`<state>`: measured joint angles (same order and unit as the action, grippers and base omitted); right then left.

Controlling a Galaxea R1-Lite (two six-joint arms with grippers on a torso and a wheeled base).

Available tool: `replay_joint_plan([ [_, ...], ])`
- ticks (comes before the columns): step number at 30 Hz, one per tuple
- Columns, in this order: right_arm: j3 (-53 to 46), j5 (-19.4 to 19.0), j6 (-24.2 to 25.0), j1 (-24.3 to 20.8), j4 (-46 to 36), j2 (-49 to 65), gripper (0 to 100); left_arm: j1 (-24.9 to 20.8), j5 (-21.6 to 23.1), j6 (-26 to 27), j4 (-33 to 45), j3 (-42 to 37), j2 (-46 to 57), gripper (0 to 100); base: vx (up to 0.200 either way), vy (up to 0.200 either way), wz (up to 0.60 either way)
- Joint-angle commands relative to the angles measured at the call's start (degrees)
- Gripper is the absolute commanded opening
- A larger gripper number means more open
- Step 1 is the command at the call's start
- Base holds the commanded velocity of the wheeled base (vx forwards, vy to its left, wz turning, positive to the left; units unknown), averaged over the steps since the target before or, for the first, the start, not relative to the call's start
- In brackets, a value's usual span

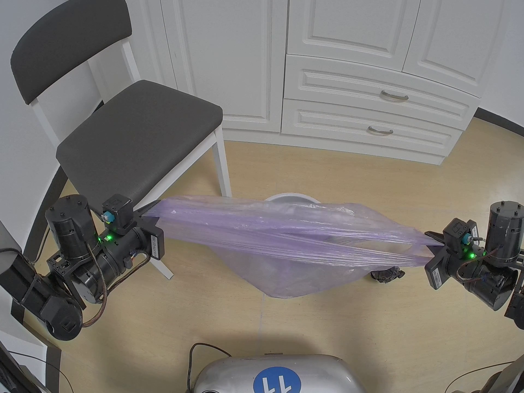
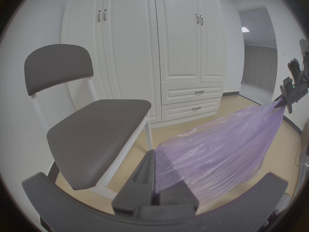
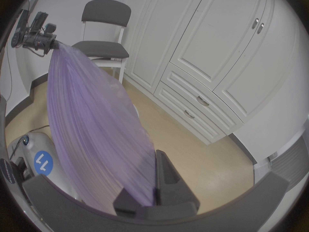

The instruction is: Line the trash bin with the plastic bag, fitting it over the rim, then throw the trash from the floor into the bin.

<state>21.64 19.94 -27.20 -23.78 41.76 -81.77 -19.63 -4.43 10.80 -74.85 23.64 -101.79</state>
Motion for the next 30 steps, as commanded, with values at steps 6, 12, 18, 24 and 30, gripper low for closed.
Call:
replay_joint_plan([
  [6,-0.5,1.1,-0.9,1.0,-0.1,0.2,0,0.9,-0.5,1.2,0.0,0.2,-0.1,0,0.0,0.0,0.0],
  [12,-0.1,1.0,-0.6,1.0,0.1,0.5,0,0.4,-0.5,1.3,-0.1,0.4,-0.5,0,0.0,0.0,0.0],
  [18,0.2,-0.1,-0.3,-0.3,3.2,0.9,0,-2.9,-0.8,1.1,-5.6,2.2,-3.4,0,0.0,0.0,0.0],
  [24,-1.0,-7.4,3.7,-5.7,15.8,-1.4,0,-11.2,-1.3,1.2,-12.9,7.0,-8.2,0,0.0,0.0,0.0],
  [30,1.0,-9.5,11.0,-8.7,22.8,-6.6,0,-17.9,-1.4,-0.9,-12.9,17.3,-12.6,0,0.0,0.0,0.0],
])
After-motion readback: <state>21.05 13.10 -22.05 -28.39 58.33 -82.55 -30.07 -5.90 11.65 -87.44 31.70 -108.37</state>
